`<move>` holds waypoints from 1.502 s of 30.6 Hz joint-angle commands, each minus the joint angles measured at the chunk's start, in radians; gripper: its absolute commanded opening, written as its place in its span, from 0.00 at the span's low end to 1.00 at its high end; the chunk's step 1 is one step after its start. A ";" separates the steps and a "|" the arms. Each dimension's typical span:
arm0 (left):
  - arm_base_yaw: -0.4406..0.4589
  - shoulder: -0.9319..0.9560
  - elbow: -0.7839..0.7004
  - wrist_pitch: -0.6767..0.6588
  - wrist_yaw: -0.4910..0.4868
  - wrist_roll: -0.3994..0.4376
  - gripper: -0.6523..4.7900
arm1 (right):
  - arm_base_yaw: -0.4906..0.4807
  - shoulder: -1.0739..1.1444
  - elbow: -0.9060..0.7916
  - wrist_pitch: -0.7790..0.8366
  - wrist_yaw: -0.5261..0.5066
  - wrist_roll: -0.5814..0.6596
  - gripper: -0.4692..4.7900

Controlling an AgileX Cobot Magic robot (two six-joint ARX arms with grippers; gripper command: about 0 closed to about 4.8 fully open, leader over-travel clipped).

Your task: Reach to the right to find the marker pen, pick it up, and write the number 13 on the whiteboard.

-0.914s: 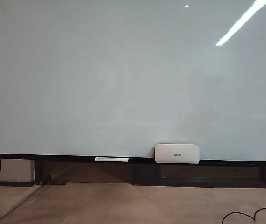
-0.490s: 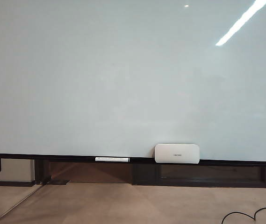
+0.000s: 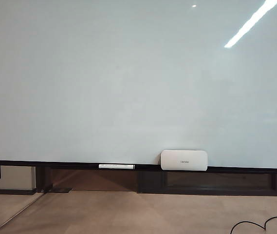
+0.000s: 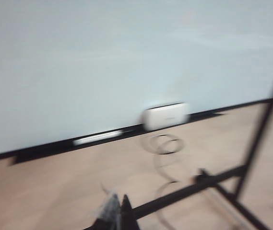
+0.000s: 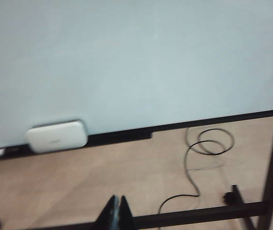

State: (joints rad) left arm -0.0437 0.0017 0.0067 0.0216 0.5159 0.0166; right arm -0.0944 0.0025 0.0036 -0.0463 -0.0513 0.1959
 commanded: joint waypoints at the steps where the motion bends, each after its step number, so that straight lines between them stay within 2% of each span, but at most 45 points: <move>1: -0.001 0.001 0.002 0.027 0.068 -0.026 0.11 | 0.000 0.001 0.002 0.022 0.123 0.055 0.08; 6: 0.000 0.001 0.002 0.024 0.097 -0.029 0.11 | 0.002 0.001 0.002 0.058 0.113 0.065 0.08; 12: -0.001 0.002 0.002 0.001 0.155 -0.028 0.11 | 0.002 0.001 0.004 0.185 0.101 0.057 0.08; 19: -0.001 0.006 0.002 0.002 0.102 -0.041 0.11 | 0.001 0.001 0.017 0.406 0.209 0.032 0.08; 23: -0.001 0.006 0.002 -0.006 0.071 -0.082 0.11 | 0.000 0.007 0.091 0.392 0.207 0.039 0.08; 25: -0.002 0.006 0.002 -0.006 0.090 -0.085 0.11 | 0.001 0.021 0.146 0.355 0.205 0.026 0.08; 28: -0.009 0.006 0.002 -0.005 0.090 -0.069 0.11 | 0.001 0.084 0.199 0.330 0.206 -0.065 0.08; 34: -0.067 0.006 0.002 0.016 0.098 -0.076 0.11 | 0.000 0.264 0.247 0.431 0.178 -0.092 0.08; 40: -0.170 0.009 0.002 0.092 -0.022 -0.077 0.11 | -0.005 0.462 0.352 0.552 0.176 -0.191 0.08; 44: -0.233 0.020 0.002 0.092 -0.140 -0.123 0.11 | -0.036 0.584 0.462 0.547 0.132 -0.248 0.08; 46: -0.257 0.023 0.002 0.089 -0.164 -0.137 0.11 | -0.056 0.628 0.512 0.534 0.101 -0.254 0.08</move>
State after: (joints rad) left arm -0.2901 0.0223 0.0067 0.1013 0.3820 -0.0967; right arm -0.1394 0.6144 0.4828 0.4801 0.0818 -0.0425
